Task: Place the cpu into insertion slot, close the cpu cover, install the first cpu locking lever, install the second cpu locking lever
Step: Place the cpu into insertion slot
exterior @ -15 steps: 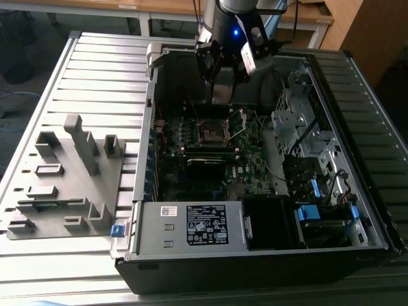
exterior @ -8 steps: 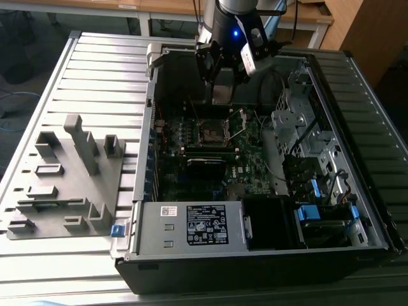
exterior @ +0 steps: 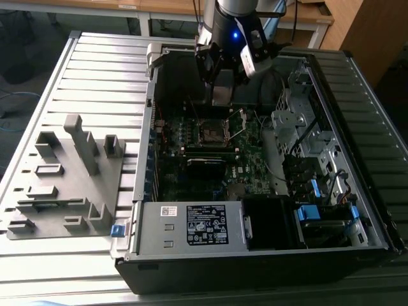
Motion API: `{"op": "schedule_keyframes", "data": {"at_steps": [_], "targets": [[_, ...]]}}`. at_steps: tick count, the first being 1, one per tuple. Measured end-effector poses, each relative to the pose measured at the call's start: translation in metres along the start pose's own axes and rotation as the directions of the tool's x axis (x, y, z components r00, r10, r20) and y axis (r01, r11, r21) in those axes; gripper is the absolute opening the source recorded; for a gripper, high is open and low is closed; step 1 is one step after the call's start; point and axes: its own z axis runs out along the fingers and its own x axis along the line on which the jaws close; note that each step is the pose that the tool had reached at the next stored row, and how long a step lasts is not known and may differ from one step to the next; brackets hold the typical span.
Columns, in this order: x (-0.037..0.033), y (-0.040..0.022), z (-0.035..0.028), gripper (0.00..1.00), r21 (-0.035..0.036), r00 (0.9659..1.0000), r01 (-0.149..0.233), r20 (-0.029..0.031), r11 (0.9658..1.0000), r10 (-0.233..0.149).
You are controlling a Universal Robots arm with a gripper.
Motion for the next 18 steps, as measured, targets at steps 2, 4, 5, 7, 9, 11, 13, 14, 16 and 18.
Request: {"op": "schedule_keyframes", "data": {"at_steps": [2, 4, 5, 7, 9, 11, 13, 14, 16, 18], "targets": [[0.0000, -0.0001, 0.0013, 0.54, 0.0000, 1.0000, 0.000, 0.0000, 1.0000, 0.000], [0.0000, -0.0003, 0.0027, 0.54, 0.0000, 1.0000, 0.000, 0.0000, 1.0000, 0.000], [0.0000, -0.0003, 0.0034, 0.54, 0.0000, 1.0000, 0.000, -0.0001, 1.0000, 0.000], [0.0000, -0.0005, 0.0049, 0.54, 0.0000, 1.0000, 0.000, 0.0000, 1.0000, 0.000], [0.0000, -0.0006, 0.0068, 0.54, 0.0000, 1.0000, 0.000, 0.0000, 1.0000, 0.000], [0.0000, -0.0008, 0.0090, 0.54, 0.0000, 1.0000, 0.000, 0.0000, 1.0000, 0.000], [0.0001, -0.0011, 0.0118, 0.54, -0.0001, 1.0000, 0.000, 0.0002, 1.0000, 0.000], [0.0002, -0.0012, 0.0134, 0.54, -0.0001, 1.0000, 0.000, 0.0003, 1.0000, 0.000], [0.0002, -0.0015, 0.0168, 0.54, 0.0000, 1.0000, 0.000, 0.0004, 1.0000, 0.000], [0.0003, -0.0019, 0.0206, 0.54, 0.0000, 1.0000, 0.000, 0.0004, 1.0000, 0.000]]}}
